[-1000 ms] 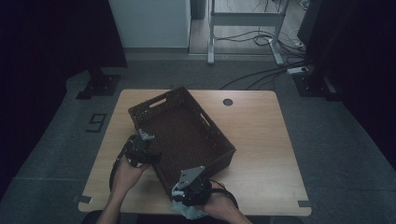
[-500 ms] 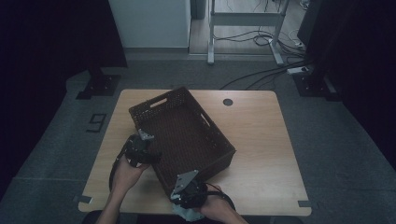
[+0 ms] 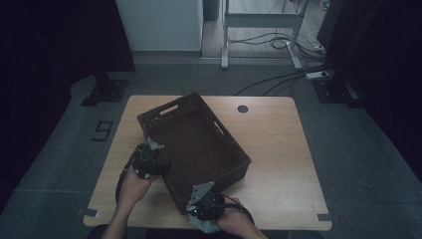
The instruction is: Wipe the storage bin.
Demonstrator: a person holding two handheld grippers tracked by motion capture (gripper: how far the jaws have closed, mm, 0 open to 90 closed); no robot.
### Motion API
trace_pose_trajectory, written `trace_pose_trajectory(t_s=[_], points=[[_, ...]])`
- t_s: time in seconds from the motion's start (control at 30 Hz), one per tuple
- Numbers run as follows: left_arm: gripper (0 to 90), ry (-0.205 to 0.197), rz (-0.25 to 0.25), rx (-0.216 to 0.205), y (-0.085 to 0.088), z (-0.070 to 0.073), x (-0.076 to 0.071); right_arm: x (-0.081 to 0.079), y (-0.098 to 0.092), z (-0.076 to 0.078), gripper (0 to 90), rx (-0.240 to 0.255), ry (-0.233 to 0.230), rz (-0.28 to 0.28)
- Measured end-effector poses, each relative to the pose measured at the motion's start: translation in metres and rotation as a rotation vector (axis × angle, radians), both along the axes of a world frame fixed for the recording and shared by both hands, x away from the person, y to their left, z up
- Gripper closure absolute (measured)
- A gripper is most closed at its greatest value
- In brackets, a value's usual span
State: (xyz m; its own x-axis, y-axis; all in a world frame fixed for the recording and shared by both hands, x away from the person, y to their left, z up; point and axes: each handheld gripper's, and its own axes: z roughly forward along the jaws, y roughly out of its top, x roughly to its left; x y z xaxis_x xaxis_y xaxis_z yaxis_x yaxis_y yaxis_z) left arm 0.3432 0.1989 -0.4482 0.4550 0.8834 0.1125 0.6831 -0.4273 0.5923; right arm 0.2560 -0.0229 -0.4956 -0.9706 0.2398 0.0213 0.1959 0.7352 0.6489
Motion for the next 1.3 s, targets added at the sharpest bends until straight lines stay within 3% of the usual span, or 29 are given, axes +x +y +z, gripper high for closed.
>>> trace_pose_trajectory(t_s=[0.4, 1.07, 1.3], points=[[24.8, 0.001, -0.003, 0.001, 0.001, 0.000, 0.000, 0.013, -0.026, 0.001, 75.3, -0.006, -0.005, -0.089], [24.8, 0.001, -0.004, -0.001, 0.000, 0.000, 0.000, 0.028, -0.061, 0.002, 75.2, -0.013, -0.003, -0.183], [24.8, -0.002, -0.003, -0.002, 0.000, 0.000, 0.000, 0.038, -0.082, 0.005, 75.0, -0.009, -0.002, -0.249]])
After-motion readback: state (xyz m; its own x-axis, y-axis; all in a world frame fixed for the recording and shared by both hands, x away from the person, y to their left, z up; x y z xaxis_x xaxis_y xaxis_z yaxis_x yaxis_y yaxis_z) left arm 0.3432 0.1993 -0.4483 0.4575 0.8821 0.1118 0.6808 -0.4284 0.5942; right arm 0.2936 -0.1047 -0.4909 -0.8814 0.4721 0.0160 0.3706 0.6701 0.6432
